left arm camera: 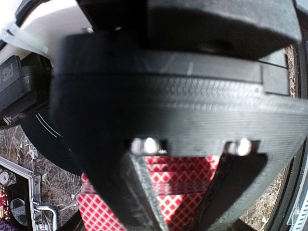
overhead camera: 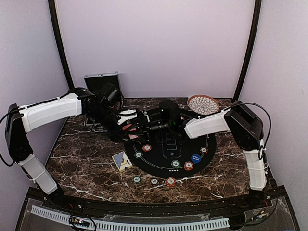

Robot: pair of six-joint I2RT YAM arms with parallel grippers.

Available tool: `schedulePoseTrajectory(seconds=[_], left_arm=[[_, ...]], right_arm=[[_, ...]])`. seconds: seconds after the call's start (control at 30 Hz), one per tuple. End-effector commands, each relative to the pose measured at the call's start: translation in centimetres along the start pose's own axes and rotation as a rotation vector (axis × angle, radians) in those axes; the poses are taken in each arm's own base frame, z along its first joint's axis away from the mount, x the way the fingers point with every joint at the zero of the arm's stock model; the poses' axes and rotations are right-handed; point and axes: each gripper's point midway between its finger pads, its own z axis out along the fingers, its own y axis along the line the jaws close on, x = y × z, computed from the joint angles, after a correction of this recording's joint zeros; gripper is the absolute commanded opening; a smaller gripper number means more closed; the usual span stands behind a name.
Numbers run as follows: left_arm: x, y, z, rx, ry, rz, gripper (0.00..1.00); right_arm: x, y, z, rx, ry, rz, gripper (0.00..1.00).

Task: Distribute texas hold em gaming equipment

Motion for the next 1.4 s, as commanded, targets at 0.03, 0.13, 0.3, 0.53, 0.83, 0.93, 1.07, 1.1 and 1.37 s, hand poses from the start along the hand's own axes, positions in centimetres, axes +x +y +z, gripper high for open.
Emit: schedulePoseTrajectory(seconds=[0.03, 0.13, 0.3, 0.53, 0.83, 0.93, 1.07, 1.1, 1.37], left_arm=[[-0.6, -0.2, -0.5, 0.005, -0.002, 0.032, 0.45], [-0.3, -0.2, -0.4, 0.009, 0.014, 0.030, 0.43], [0.2, 0.0, -0.2, -0.003, 0.040, 0.034, 0.44], [1.2, -0.5, -0.1, 0.012, 0.072, 0.041, 0.94], [1.9, -1.1, 0.2, 0.041, 0.081, 0.072, 0.90], [1.7, -1.6, 0.3, 0.073, 0.074, 0.069, 0.84], [1.2, -1.6, 0.4, 0.092, 0.064, 0.063, 0.73], [1.3, -1.6, 0.6, 0.094, 0.072, 0.060, 0.71], [2.8, -2.8, 1.2, 0.160, 0.131, 0.019, 0.87]], right_arm=[[-0.1, -0.2, 0.2, -0.021, 0.005, -0.018, 0.37], [-0.1, 0.1, 0.3, -0.032, 0.010, -0.021, 0.34], [0.2, 0.3, 0.3, -0.060, 0.020, -0.008, 0.19], [0.4, 0.5, 0.0, -0.103, 0.022, 0.011, 0.09], [0.7, -0.1, -0.1, -0.089, 0.024, 0.016, 0.08], [0.8, 0.0, 0.0, -0.083, 0.024, 0.011, 0.08], [0.5, 0.1, 0.1, -0.071, 0.020, -0.002, 0.09], [0.5, 0.1, 0.1, -0.069, 0.020, -0.004, 0.09], [0.3, 0.9, 0.2, -0.065, 0.022, -0.036, 0.10]])
